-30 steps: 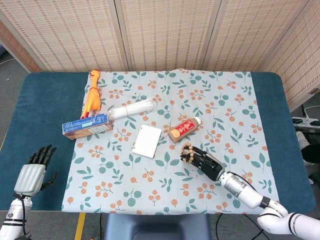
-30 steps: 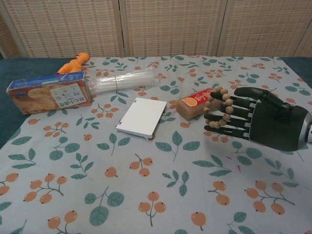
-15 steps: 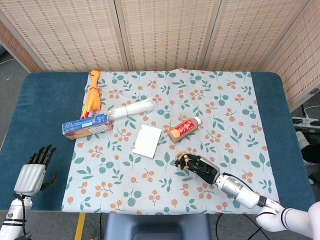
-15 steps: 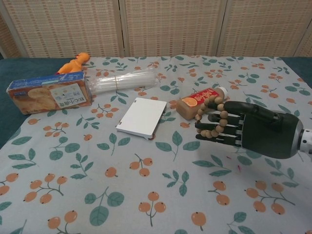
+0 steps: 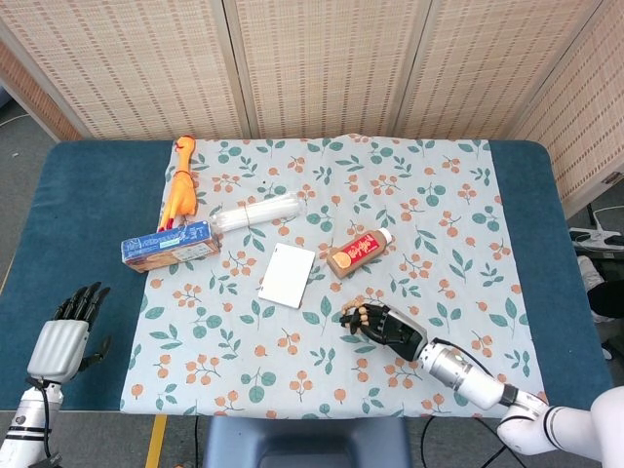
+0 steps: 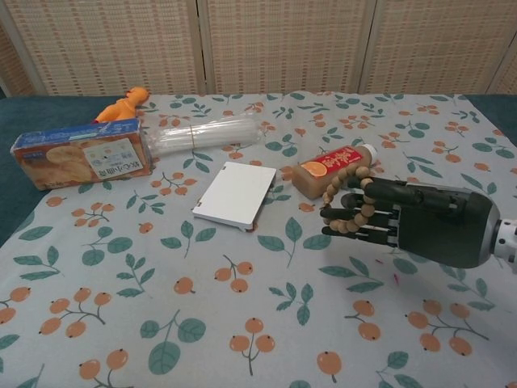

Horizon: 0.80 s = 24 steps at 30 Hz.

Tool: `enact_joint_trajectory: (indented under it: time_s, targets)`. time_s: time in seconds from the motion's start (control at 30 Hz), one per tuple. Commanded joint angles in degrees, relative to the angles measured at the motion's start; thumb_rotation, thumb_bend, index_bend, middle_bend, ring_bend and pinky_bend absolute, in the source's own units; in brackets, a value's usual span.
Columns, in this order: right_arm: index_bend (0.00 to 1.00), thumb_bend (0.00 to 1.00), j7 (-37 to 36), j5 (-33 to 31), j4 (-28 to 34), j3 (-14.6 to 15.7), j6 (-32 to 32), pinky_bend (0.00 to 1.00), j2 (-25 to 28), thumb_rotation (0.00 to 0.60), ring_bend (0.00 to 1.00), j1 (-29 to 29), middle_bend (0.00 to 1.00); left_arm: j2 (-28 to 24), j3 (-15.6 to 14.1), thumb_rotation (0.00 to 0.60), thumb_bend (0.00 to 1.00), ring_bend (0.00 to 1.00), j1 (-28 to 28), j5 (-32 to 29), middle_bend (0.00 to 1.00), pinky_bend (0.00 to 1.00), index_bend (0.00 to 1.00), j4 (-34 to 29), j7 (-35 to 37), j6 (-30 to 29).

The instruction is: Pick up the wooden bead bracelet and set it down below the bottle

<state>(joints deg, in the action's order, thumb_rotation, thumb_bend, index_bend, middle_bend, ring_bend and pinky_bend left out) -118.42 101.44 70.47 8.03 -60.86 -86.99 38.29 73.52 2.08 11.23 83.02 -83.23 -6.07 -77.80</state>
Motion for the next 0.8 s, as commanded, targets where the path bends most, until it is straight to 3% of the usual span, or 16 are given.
enact_joint_trajectory:
  time_s: [0.03, 0.33, 0.47, 0.7, 0.8]
  targets:
    - [0.47, 0.37, 1.46, 0.25, -0.48, 0.67, -1.06, 0.16, -0.64, 0.554, 0.21, 0.22, 0.5, 0.0, 0.0, 0.6, 0.44, 0.0, 0.0, 0.0, 0.0, 0.16, 0.0, 0.0, 0.0, 0.0]
    - [0.57, 0.37, 8.78, 0.08, -0.37, 1.66, -1.96, 0.16, -1.79, 0.523, 0.21, 0.99, 0.5, 0.0, 0.0, 0.6, 0.44, 0.0, 0.0, 0.0, 0.0, 0.16, 0.0, 0.0, 0.0, 0.0]
    - [0.57, 0.49, 10.43, -0.15, 0.07, 1.93, -2.72, 0.16, -2.27, 0.513, 0.21, 1.02, 0.5, 0.0, 0.0, 0.6, 0.44, 0.0, 0.0, 0.0, 0.0, 0.16, 0.0, 0.0, 0.0, 0.0]
    - [0.56, 0.69, 13.75, -0.72, 0.04, 2.48, -2.73, 0.16, -3.02, 0.427, 0.21, 1.3, 0.5, 0.0, 0.0, 0.6, 0.44, 0.0, 0.0, 0.0, 0.0, 0.16, 0.0, 0.0, 0.0, 0.0]
    - [0.56, 0.72, 15.03, -0.98, 0.39, 2.74, -2.27, 0.16, -3.15, 0.408, 0.21, 1.56, 0.5, 0.0, 0.0, 0.6, 0.44, 0.0, 0.0, 0.0, 0.0, 0.16, 0.0, 0.0, 0.0, 0.0]
